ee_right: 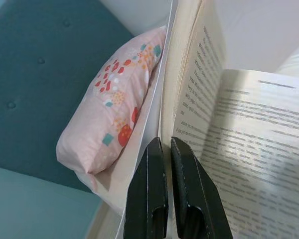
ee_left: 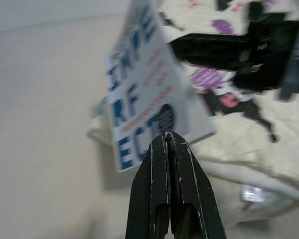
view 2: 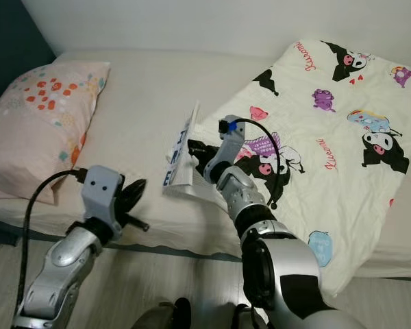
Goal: Clean up the room
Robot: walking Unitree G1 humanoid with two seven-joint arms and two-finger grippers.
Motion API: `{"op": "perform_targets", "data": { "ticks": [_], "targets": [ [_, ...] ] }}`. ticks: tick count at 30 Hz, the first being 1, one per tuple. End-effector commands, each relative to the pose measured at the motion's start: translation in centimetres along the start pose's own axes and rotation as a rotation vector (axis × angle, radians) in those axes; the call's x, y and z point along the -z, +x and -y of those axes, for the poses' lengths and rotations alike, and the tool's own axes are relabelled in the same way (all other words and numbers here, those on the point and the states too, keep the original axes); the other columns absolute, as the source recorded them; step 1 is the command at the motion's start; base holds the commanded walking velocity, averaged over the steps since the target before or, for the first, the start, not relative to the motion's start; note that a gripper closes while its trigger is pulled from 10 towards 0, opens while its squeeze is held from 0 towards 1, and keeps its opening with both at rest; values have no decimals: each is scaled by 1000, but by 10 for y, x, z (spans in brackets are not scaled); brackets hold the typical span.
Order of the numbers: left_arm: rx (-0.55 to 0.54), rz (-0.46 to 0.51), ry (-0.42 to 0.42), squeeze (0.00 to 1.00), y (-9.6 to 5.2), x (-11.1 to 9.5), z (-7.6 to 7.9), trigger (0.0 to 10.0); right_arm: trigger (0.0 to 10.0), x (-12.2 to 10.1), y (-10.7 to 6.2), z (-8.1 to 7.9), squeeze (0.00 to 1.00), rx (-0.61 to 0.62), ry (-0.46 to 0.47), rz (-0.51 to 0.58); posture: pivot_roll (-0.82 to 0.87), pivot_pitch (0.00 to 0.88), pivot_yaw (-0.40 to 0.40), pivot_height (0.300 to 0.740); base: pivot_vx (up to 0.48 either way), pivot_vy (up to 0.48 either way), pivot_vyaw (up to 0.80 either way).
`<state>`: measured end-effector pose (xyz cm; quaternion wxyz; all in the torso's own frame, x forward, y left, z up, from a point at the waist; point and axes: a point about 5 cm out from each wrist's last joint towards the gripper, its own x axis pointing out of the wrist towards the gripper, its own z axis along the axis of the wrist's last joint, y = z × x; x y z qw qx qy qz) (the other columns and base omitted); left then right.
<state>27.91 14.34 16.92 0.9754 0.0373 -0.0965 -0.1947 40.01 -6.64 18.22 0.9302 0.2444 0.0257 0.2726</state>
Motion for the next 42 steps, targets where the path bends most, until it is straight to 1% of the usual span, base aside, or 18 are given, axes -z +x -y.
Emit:
{"op": "perform_targets", "data": {
  "ticks": [1,3,10,11,12,13,17,18,19,20,24,26,33,34,35,37,38,42],
  "targets": [
    [6,-27,-19,0,-5,5,2,10000,10000,-5,4,-5,0,-5,-2,26,126,362,31,740,0,0,0],
    [-7,-29,-13,0,-6,4,0,10000,10000,-13,11,-18,0,-60,38,54,129,363,30,740,0,0,0],
    [2,-36,-11,0,-9,2,-2,10000,10000,-25,19,-35,0,-151,101,110,134,366,29,740,0,0,0],
    [8,-39,-11,0,-10,2,-2,10000,10000,-26,19,-36,843,-149,97,113,133,366,29,740,0,0,0],
    [14,-42,-11,0,-11,2,-2,10000,10000,-26,19,-34,843,-128,83,111,133,366,29,740,0,0,0],
    [21,-45,-10,0,-11,2,0,10000,10000,-23,17,-30,1000,-94,67,96,134,367,31,740,0,0,0],
    [29,-48,-11,0,-11,2,2,10000,10000,-19,14,-20,1000,-2,21,72,134,369,33,740,0,0,0],
    [31,-48,-14,0,-11,2,3,10000,10000,-18,12,-13,75,54,7,70,134,369,34,740,0,0,0],
    [33,-49,-17,0,-11,2,3,10000,10000,-16,9,-6,0,116,-4,68,134,369,34,740,0,0,0],
    [36,-52,-18,0,-11,2,4,10000,10000,-15,6,2,0,177,-14,67,132,370,38,740,0,0,0],
    [40,-55,-18,0,-11,3,4,10000,10000,-14,2,8,0,226,-19,67,131,371,38,740,0,0,0],
    [42,-50,-15,0,-11,1,5,10000,10000,-5,-6,19,0,266,-37,74,120,358,33,740,0,0,0],
    [-25,-93,6,0,-13,12,1,10000,10000,21,-26,32,0,285,-21,126,87,310,23,740,0,0,0],
    [-83,-147,29,0,-15,21,-6,10000,10000,29,-32,35,0,285,-37,134,67,281,21,740,0,0,0],
    [-83,-147,29,0,-15,21,-6,10000,10000,29,-32,35,0,285,-37,134,67,281,21,740,0,0,0],
    [-236,-291,97,0,-22,47,-26,10000,10000,47,-55,45,0,320,-113,141,28,228,24,740,0,0,0],
    [-277,-335,92,0,-25,57,-31,10000,10000,54,-68,53,0,367,-113,150,8,205,24,740,0,0,0],
    [-282,-356,35,0,-27,66,-31,10000,10000,62,-89,66,0,459,-82,177,-16,179,31,740,0,0,0]
  ]
}}
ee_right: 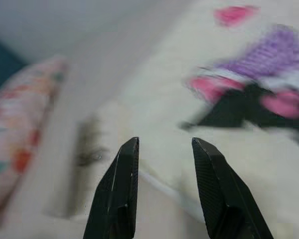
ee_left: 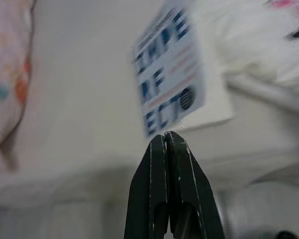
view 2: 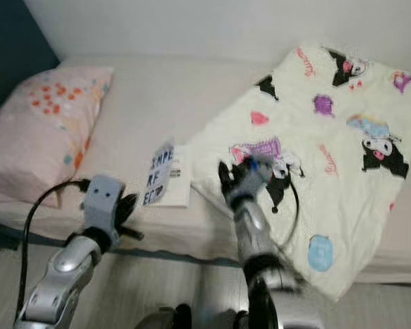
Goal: Clean up the room
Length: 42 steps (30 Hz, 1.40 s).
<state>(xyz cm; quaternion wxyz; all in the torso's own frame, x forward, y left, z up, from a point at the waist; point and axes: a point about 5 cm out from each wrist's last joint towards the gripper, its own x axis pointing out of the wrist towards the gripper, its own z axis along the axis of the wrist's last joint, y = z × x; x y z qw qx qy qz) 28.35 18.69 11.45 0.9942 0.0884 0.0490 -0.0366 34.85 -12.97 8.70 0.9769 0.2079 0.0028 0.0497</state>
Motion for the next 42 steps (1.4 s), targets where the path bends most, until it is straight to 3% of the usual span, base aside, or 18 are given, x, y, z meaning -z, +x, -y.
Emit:
{"op": "perform_targets", "data": {
  "ticks": [1,3,5,8,10,12,14,17,20,29,33,42],
  "targets": [
    [22,-38,-29,0,-3,11,4,10000,10000,-4,-3,2,0,27,17,37,-16,179,31,740,0,0,0],
    [34,-38,-49,0,-3,12,6,10000,10000,-3,-8,7,0,51,26,45,-16,179,31,740,0,0,0],
    [25,-122,-75,0,4,28,11,10000,10000,0,-16,19,0,128,3,32,-60,134,44,740,0,0,0],
    [18,-193,-83,0,8,41,18,10000,10000,3,-19,24,0,135,-26,-2,-78,122,53,740,0,0,0],
    [18,-193,-81,0,10,44,23,10000,10000,5,-22,26,0,127,-63,-22,-87,105,57,740,0,0,0],
    [8,-207,-92,0,11,52,31,10000,10000,8,-31,32,0,136,-166,-50,-90,100,58,740,0,0,0],
    [8,-207,-92,0,11,52,31,10000,10000,8,-31,32,0,136,-166,-50,-90,100,58,740,0,0,0],
    [-39,-220,-104,0,9,63,29,10000,10000,8,-42,42,0,174,-302,-49,-108,69,59,740,0,0,0],
    [-51,-199,-110,0,9,63,28,10000,10000,8,-47,47,0,195,-344,-37,-110,51,54,740,0,0,0],
    [-61,-200,-139,0,13,63,31,10000,10000,15,-56,55,0,243,-290,-66,-105,37,51,740,0,0,0],
    [-68,-172,-62,0,19,59,29,10000,10000,20,-54,47,0,183,-265,-106,-103,36,51,740,0,0,0],
    [-39,-181,-54,0,18,60,31,10000,10000,31,-58,44,0,143,-277,-179,-97,52,48,740,0,0,0]
  ]
}}
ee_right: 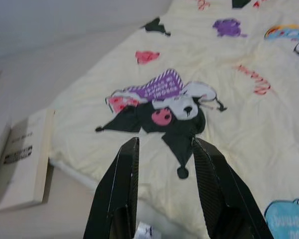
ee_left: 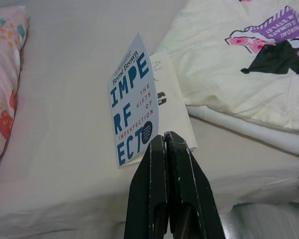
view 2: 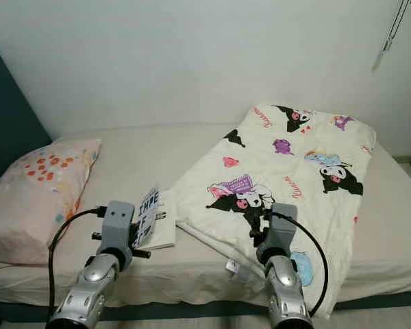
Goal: Clean up the room
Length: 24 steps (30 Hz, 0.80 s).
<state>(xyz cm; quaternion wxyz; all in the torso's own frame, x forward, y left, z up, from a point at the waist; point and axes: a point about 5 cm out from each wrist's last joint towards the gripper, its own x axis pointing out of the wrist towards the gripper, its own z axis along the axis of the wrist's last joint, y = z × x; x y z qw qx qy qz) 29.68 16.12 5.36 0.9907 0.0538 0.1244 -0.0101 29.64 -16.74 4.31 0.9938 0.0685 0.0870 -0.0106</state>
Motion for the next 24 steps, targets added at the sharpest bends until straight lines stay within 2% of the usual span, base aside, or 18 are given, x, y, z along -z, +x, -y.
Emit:
{"op": "perform_targets", "data": {
  "ticks": [1,5,12,24],
  "targets": [
    [-6,-28,23,0,-2,6,-5,10000,10000,4,-1,-4,0,-16,-8,-23,-97,52,48,740,0,0,0],
    [13,-30,14,0,-6,11,-6,10000,10000,10,-4,-5,0,-15,-15,-47,-94,69,43,740,0,0,0],
    [37,-30,17,0,-7,12,-3,10000,10000,9,-5,-4,0,-16,-55,-45,-96,78,43,740,0,0,0],
    [44,-25,14,0,-7,11,-1,10000,10000,7,-5,-1,0,-14,-62,-41,-99,82,41,740,0,0,0]
  ]
}}
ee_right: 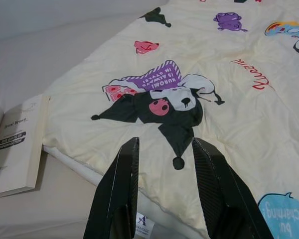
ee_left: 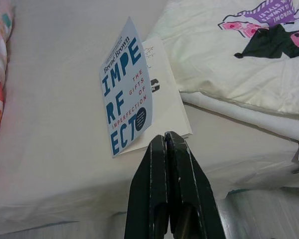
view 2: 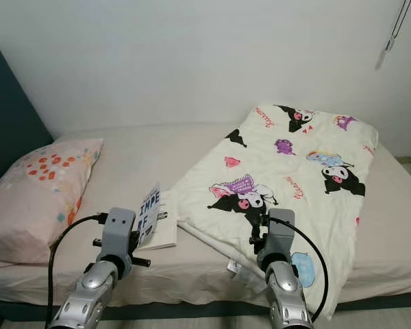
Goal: Clean up the room
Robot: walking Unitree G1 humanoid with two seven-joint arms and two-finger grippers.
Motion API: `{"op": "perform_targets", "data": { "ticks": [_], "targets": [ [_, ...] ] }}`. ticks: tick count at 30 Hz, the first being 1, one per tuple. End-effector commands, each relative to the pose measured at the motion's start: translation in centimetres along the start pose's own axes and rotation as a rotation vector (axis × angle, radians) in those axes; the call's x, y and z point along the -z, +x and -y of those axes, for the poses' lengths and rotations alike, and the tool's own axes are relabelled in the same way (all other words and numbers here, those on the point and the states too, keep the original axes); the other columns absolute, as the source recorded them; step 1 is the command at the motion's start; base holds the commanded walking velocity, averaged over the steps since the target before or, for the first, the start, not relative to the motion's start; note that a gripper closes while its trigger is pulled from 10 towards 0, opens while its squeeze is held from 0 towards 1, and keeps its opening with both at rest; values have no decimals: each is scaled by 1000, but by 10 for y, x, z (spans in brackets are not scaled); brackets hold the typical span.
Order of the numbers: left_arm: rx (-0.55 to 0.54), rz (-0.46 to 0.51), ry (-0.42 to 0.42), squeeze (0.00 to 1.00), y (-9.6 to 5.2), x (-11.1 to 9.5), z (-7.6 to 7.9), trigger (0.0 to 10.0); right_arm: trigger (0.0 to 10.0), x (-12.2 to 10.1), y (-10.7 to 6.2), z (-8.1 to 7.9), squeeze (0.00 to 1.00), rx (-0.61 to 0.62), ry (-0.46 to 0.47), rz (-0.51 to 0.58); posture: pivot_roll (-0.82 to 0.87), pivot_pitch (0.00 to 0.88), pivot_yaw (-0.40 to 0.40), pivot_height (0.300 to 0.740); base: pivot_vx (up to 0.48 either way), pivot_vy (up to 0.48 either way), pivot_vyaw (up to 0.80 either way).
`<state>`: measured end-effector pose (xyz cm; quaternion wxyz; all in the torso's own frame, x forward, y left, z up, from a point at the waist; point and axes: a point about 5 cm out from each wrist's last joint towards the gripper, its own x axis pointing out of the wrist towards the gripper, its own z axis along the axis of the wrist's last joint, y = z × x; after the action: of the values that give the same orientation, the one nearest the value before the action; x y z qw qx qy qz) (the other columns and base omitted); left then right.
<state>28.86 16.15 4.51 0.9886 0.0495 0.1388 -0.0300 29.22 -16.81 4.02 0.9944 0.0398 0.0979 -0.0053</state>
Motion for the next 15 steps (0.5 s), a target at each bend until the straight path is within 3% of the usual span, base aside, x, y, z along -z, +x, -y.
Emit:
{"op": "perform_targets", "data": {
  "ticks": [1,15],
  "targets": [
    [2,2,17,0,-2,1,-1,10000,10000,3,-2,-3,0,-10,-3,-19,-99,82,41,740,0,0,0],
    [13,1,45,0,-2,2,-2,10000,10000,5,-3,-1,0,0,4,-22,-96,88,41,740,0,0,0]
  ]
}}
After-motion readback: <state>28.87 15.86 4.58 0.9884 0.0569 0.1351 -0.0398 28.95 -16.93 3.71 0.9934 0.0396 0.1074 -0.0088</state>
